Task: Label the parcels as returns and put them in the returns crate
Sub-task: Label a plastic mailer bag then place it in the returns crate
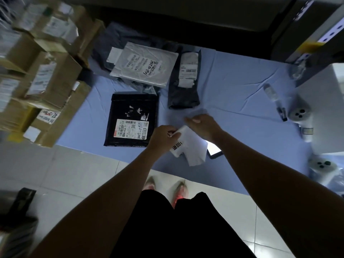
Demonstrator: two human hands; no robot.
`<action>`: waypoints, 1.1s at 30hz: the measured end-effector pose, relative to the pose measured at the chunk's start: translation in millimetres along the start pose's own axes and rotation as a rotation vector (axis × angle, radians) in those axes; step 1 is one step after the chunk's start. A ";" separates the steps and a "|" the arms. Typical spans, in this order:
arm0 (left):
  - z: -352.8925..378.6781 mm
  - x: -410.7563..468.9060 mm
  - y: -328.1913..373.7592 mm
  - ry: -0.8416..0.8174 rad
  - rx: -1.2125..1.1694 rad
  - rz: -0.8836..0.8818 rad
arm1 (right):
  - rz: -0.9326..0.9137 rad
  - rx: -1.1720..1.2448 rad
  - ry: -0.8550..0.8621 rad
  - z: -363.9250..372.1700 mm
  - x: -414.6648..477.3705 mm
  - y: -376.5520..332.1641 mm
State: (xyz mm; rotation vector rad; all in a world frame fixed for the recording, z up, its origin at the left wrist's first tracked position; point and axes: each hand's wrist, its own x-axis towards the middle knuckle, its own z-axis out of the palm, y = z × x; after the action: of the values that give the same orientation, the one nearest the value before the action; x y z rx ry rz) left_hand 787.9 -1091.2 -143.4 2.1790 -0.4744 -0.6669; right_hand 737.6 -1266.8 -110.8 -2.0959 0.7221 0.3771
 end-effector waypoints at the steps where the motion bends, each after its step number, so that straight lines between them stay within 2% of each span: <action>1: 0.8 -0.4 0.3 -0.001 -0.028 -0.001 | 0.000 0.016 -0.087 0.3 -1.0 -4.7; 3: 1.6 0.0 0.9 -0.008 -0.045 0.011 | -0.047 0.012 -0.164 1.1 -2.6 -6.5; 5: 0.9 0.0 2.9 -0.023 -0.057 0.016 | -0.075 0.106 -0.189 -1.4 -4.8 -2.1; 13: -9.5 7.3 1.2 -0.122 -0.059 0.038 | -0.052 0.236 -0.180 3.2 -7.4 12.1; 18: -14.0 5.5 6.4 -0.146 -0.139 -0.038 | -0.072 0.205 -0.130 10.3 -13.4 9.1; 21: -17.5 4.4 11.4 -0.158 -0.222 -0.149 | -0.063 0.202 -0.109 13.4 -16.2 5.9; 25: -21.1 5.3 10.5 -0.182 -0.158 -0.160 | -0.045 0.155 -0.101 16.3 -20.5 4.2; 30: -26.4 8.8 13.8 -0.096 -0.068 -0.044 | -0.013 0.034 -0.088 15.6 -21.2 4.7; 33: -33.2 10.0 17.2 0.027 -0.157 -0.115 | 0.014 -0.010 -0.048 14.8 -19.0 8.0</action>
State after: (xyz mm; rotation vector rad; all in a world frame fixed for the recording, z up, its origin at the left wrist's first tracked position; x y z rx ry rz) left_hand 813.8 -1087.8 -114.8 2.0756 -0.2745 -0.7110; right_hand 717.7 -1251.7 -114.9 -2.0852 0.7083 0.4379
